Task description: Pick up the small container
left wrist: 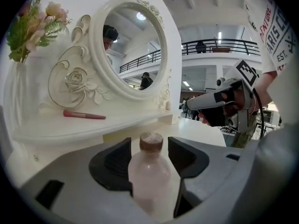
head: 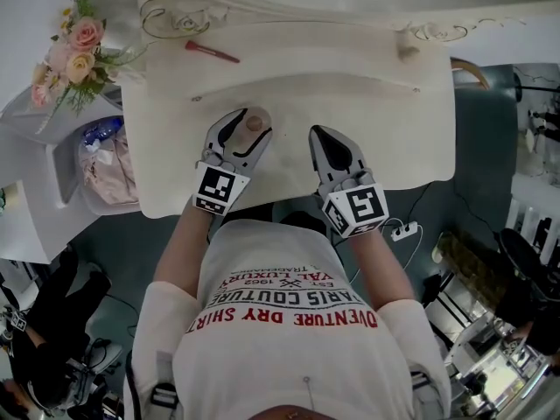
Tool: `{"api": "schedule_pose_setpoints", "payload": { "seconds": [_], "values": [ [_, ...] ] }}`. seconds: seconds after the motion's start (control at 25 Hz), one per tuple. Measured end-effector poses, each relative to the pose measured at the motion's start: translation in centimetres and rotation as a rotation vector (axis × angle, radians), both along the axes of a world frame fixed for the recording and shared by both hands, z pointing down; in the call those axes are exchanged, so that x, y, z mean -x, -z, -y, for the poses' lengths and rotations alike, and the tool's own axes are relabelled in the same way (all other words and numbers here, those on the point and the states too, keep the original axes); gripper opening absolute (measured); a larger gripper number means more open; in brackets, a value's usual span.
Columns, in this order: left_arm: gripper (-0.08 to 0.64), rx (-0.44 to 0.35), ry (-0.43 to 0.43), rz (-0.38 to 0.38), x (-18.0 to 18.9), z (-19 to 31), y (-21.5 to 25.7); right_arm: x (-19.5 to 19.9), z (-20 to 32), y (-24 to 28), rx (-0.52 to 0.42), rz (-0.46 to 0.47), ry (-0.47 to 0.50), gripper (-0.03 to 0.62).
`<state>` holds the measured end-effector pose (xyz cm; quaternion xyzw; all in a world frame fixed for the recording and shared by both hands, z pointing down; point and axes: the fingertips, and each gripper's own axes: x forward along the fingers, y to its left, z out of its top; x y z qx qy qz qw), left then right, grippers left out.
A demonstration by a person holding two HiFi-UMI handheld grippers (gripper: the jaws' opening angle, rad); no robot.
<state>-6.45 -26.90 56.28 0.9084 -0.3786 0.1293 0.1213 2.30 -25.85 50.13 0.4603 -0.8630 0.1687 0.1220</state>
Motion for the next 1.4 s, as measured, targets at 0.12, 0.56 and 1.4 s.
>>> {"api": "schedule_pose_setpoints", "payload": {
  "seconds": [0.12,0.56,1.4],
  "values": [
    [0.222,0.008,-0.022,0.027,-0.3,0.5,-0.9,-0.5,0.4,-0.5,0.017,-0.003,-0.016,-0.002],
    [0.144,-0.028,-0.035,0.081,-0.7,0.6,-1.0,-1.1,0.8,-0.6,0.034,-0.014,-0.013,-0.002],
    [0.144,-0.081,0.165,0.161,-2.2,-1.3,11.4,-3.7,0.1,8.6,-0.123,-0.012,0.133,-0.002]
  ]
}}
